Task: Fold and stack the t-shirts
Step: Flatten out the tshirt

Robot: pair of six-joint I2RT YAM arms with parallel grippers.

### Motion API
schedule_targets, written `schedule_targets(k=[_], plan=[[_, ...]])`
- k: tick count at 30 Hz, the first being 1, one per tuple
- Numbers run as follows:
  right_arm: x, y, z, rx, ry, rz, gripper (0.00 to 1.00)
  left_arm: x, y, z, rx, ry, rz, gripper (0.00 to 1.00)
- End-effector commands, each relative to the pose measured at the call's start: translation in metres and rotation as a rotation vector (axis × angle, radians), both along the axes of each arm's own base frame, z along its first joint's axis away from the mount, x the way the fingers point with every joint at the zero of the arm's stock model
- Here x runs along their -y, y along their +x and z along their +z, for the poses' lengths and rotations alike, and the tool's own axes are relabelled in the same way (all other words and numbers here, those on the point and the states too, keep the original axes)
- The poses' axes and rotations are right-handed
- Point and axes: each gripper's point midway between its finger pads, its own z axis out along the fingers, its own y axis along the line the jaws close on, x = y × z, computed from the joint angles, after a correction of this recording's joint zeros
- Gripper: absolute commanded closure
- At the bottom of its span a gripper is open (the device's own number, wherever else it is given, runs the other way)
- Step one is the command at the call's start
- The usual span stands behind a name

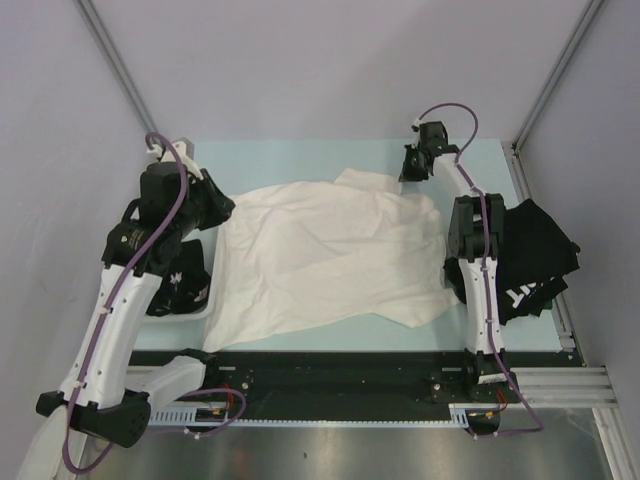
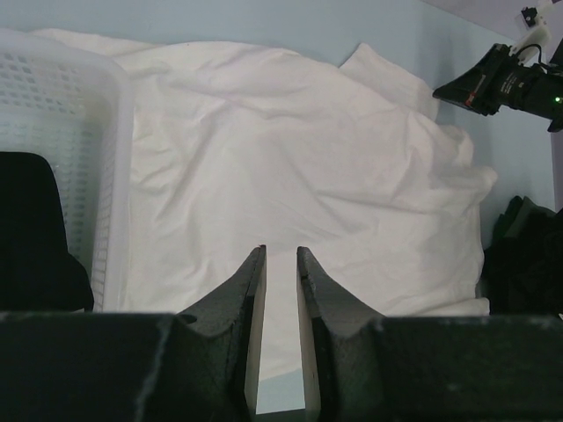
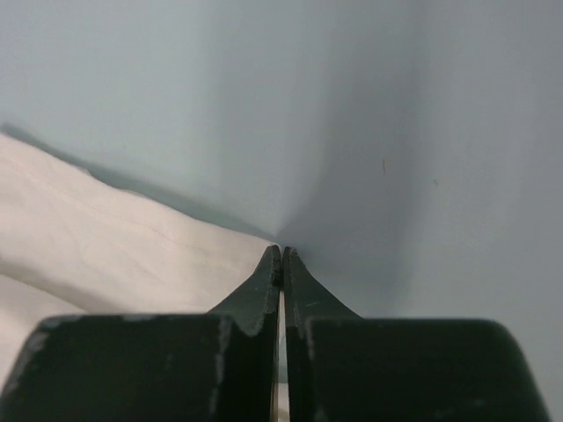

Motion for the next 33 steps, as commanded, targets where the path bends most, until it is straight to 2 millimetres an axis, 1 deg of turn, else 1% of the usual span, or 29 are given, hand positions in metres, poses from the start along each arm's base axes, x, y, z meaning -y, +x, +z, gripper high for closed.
schedule_targets(k=[1,2,4,5,7,8,11,12,13,15,16,17,18,20,21,24,26,30,33], plan=[[0.011,0.026,0.012,0.07,-0.017,-0.01,1.0,0.0,0.001,0.014,0.033,0.0,-0.002,0.75],[0.016,0.035,0.015,0.099,-0.016,-0.021,1.0,0.001,0.0,0.011,0.024,0.002,-0.003,0.75],[0.022,0.047,0.023,0.148,-0.016,-0.033,1.0,0.001,0.001,0.008,0.012,0.005,-0.003,0.75],[0.028,0.051,0.026,0.163,-0.014,-0.046,1.0,0.001,0.0,0.007,0.007,0.004,-0.005,0.75],[0.034,0.062,0.04,0.212,-0.003,-0.064,1.0,0.002,0.0,0.007,-0.001,0.005,-0.006,0.76],[0.042,0.065,0.043,0.225,0.001,-0.08,1.0,0.002,-0.001,0.006,-0.002,0.005,-0.008,0.76],[0.053,0.077,0.058,0.285,0.023,-0.114,1.0,0.003,-0.001,0.004,-0.011,0.006,-0.008,0.76],[0.061,0.08,0.06,0.295,0.035,-0.136,1.0,0.003,-0.001,0.004,-0.012,0.004,-0.008,0.76],[0.065,0.086,0.069,0.328,0.046,-0.144,1.0,0.005,0.0,0.003,-0.015,0.004,-0.013,0.76],[0.064,0.091,0.077,0.36,0.068,-0.157,1.0,0.006,0.0,0.001,-0.023,0.004,-0.016,0.76],[0.063,0.097,0.088,0.402,0.081,-0.152,1.0,0.006,0.0,0.0,-0.025,0.001,-0.016,0.76],[0.082,0.101,0.092,0.421,0.088,-0.18,1.0,0.007,0.0,-0.001,-0.028,0.001,-0.019,0.76],[0.086,0.104,0.099,0.442,0.095,-0.191,1.0,0.008,0.0,-0.002,-0.03,-0.001,-0.019,0.76],[0.089,0.113,0.115,0.51,0.11,-0.192,1.0,0.009,0.0,-0.004,-0.033,-0.008,-0.021,0.76],[0.091,0.118,0.128,0.559,0.115,-0.194,1.0,0.01,-0.001,-0.006,-0.038,-0.008,-0.025,0.76],[0.099,0.127,0.152,0.646,0.122,-0.221,1.0,0.011,0.0,-0.009,-0.049,-0.006,-0.027,0.76],[0.104,0.132,0.163,0.686,0.118,-0.235,1.0,0.012,0.0,-0.011,-0.056,-0.004,-0.031,0.76],[0.118,0.136,0.165,0.708,0.107,-0.258,1.0,0.013,-0.001,-0.013,-0.063,-0.005,-0.03,0.76],[0.13,0.136,0.159,0.704,0.087,-0.273,1.0,0.014,0.0,-0.015,-0.069,-0.003,-0.032,0.76]])
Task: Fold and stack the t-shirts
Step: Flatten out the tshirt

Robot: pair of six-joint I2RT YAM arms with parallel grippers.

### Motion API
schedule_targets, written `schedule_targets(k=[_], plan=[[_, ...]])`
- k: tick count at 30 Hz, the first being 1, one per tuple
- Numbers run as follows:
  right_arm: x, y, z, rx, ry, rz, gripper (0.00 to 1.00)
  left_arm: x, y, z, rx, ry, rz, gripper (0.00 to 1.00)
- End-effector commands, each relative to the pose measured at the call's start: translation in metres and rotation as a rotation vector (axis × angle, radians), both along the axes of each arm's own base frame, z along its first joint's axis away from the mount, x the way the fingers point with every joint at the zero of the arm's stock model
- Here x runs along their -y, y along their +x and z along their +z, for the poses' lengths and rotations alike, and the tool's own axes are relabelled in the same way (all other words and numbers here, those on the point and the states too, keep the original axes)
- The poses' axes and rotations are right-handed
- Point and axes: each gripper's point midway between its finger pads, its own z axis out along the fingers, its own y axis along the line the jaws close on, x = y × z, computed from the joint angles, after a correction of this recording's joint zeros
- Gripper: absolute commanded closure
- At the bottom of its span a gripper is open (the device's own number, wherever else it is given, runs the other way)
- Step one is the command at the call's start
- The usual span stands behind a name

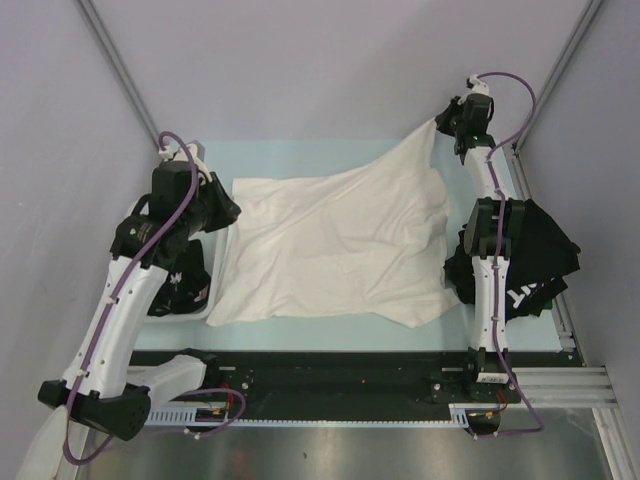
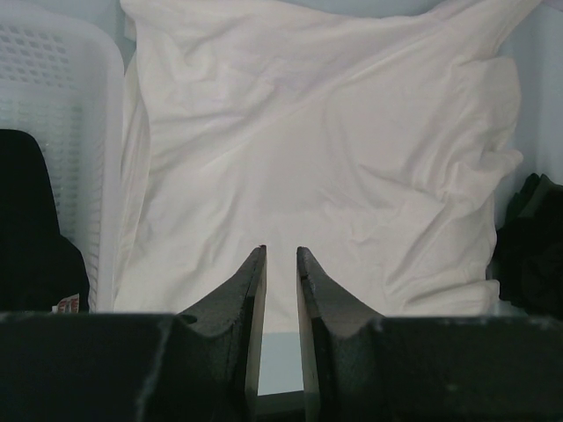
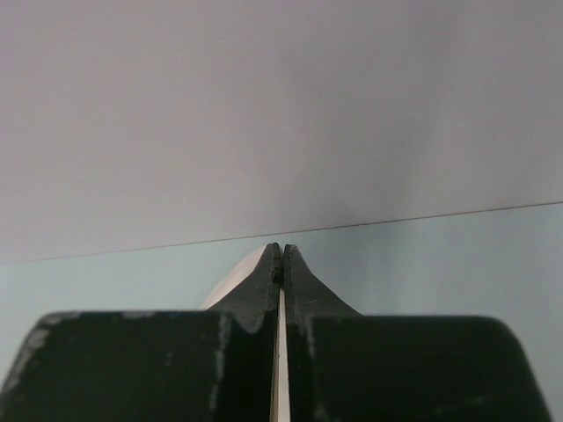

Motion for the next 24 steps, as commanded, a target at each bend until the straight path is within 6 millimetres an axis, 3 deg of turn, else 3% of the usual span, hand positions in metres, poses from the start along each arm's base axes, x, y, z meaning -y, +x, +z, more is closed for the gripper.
schedule_targets(k=[1,6,9,18,21,22,24], plan=[[0.036,0.012,0.027,0.108,-0.024,-0.078,1.0,0.006,0.0,0.003,0.001,-0.02,-0.011,0.76],[0.059,0.013,0.016,0.109,-0.021,-0.112,1.0,0.01,0.001,-0.002,-0.014,-0.018,-0.023,0.76],[0.069,0.017,0.026,0.162,-0.017,-0.128,1.0,0.011,0.0,-0.004,-0.023,-0.015,-0.031,0.76],[0.07,0.018,0.036,0.2,0.019,-0.123,1.0,0.012,0.003,-0.015,-0.027,-0.002,-0.029,0.76],[0.068,0.015,0.028,0.186,0.043,-0.122,0.88,0.009,0.015,-0.014,0.019,0.024,-0.015,0.76],[0.068,0.012,0.041,0.202,0.049,-0.123,0.85,0.008,0.019,-0.014,0.036,0.035,-0.009,0.76],[0.066,0.008,0.035,0.186,0.063,-0.116,0.65,0.007,0.034,-0.02,0.057,0.077,-0.011,0.74]])
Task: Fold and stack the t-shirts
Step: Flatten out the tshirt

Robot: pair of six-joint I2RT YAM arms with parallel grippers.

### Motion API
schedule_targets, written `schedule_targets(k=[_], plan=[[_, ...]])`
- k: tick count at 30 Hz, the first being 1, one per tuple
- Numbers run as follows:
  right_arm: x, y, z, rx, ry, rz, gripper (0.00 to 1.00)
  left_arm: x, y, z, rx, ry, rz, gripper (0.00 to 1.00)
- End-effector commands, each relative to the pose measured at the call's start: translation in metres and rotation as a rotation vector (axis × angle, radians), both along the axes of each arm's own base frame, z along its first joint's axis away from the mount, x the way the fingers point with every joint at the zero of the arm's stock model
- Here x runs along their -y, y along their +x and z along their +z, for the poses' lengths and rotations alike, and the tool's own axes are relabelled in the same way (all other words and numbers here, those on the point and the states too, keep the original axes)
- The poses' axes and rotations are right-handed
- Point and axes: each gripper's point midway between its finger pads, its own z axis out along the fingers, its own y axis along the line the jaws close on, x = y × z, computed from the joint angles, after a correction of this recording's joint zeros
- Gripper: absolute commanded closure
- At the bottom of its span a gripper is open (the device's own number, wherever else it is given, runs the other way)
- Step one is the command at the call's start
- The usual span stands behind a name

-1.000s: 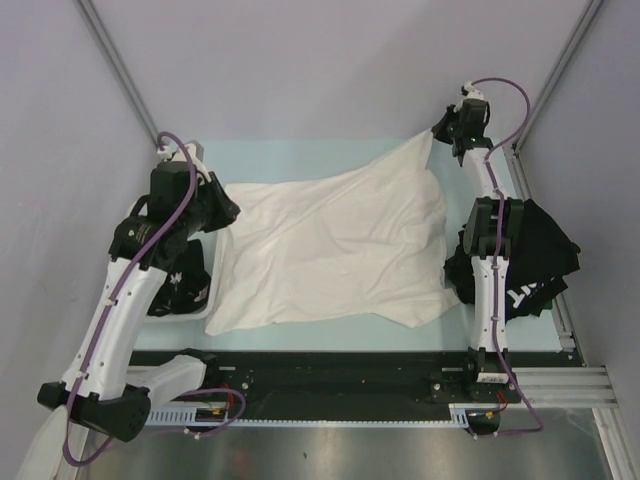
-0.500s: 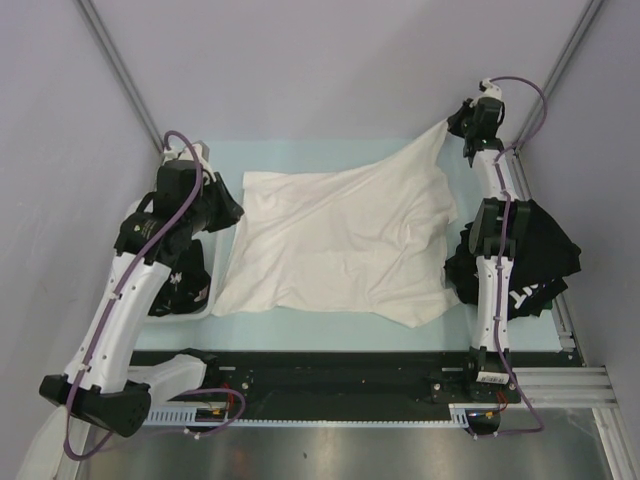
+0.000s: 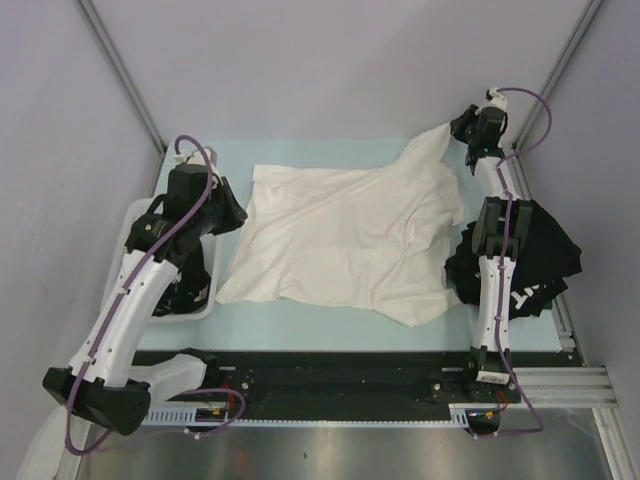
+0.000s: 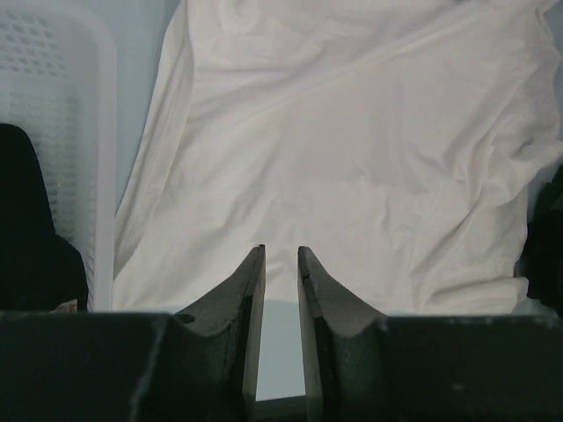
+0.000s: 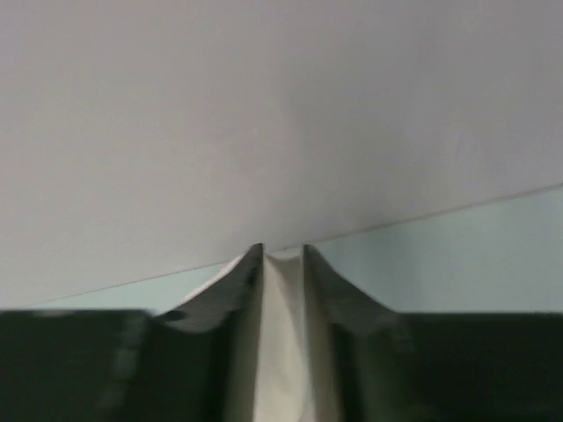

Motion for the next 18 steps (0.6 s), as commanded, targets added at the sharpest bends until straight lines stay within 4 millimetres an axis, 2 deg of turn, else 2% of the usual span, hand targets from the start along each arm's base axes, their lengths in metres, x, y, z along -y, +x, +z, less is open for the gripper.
schedule_targets(k=[1,4,5,6,7,8,9,11,12,13,14,15,16,17,18], plan=[[0.006,-0.008,0.064,0.113,0.021,-0.007,0.63,-0.003,0.036,0.006,0.111,0.073,0.015,0.72],[0.002,-0.015,0.065,0.089,0.041,0.025,0.53,-0.001,0.065,-0.006,0.112,0.153,-0.007,0.67],[0.001,-0.021,0.071,0.086,0.042,0.029,0.46,0.0,0.076,-0.002,0.127,0.181,-0.021,0.65],[0.0,-0.025,0.071,0.077,0.042,0.036,0.43,0.001,0.087,0.001,0.145,0.193,-0.023,0.64],[-0.001,-0.03,0.078,0.081,0.034,0.038,0.39,0.003,0.101,-0.011,0.118,0.219,-0.021,0.62],[-0.001,-0.038,0.102,0.112,0.01,0.038,0.34,0.004,0.113,-0.001,0.147,0.229,-0.026,0.57],[-0.001,-0.045,0.092,0.081,0.006,0.036,0.32,0.007,0.125,0.003,0.175,0.229,-0.027,0.56],[-0.001,-0.056,0.104,0.086,-0.021,0.036,0.27,0.011,0.153,-0.005,0.174,0.242,-0.03,0.53],[0.001,-0.066,0.122,0.097,-0.042,0.028,0.25,0.011,0.165,-0.009,0.172,0.235,-0.026,0.53],[0.0,-0.072,0.123,0.08,-0.056,0.032,0.23,0.006,0.176,-0.011,0.165,0.222,-0.01,0.53],[-0.001,-0.082,0.149,0.107,-0.069,0.032,0.2,0.01,0.193,-0.016,0.164,0.191,-0.002,0.53],[0.0,-0.088,0.156,0.106,-0.08,0.03,0.19,0.011,0.202,-0.019,0.162,0.175,0.0,0.53],[-0.002,-0.097,0.154,0.08,-0.085,0.037,0.18,0.006,0.211,-0.022,0.162,0.161,0.015,0.53],[-0.003,-0.104,0.159,0.075,-0.087,0.033,0.15,0.009,0.226,-0.032,0.152,0.137,0.025,0.53],[-0.004,-0.118,0.184,0.104,-0.104,0.032,0.12,0.009,0.233,-0.036,0.151,0.122,0.023,0.53]])
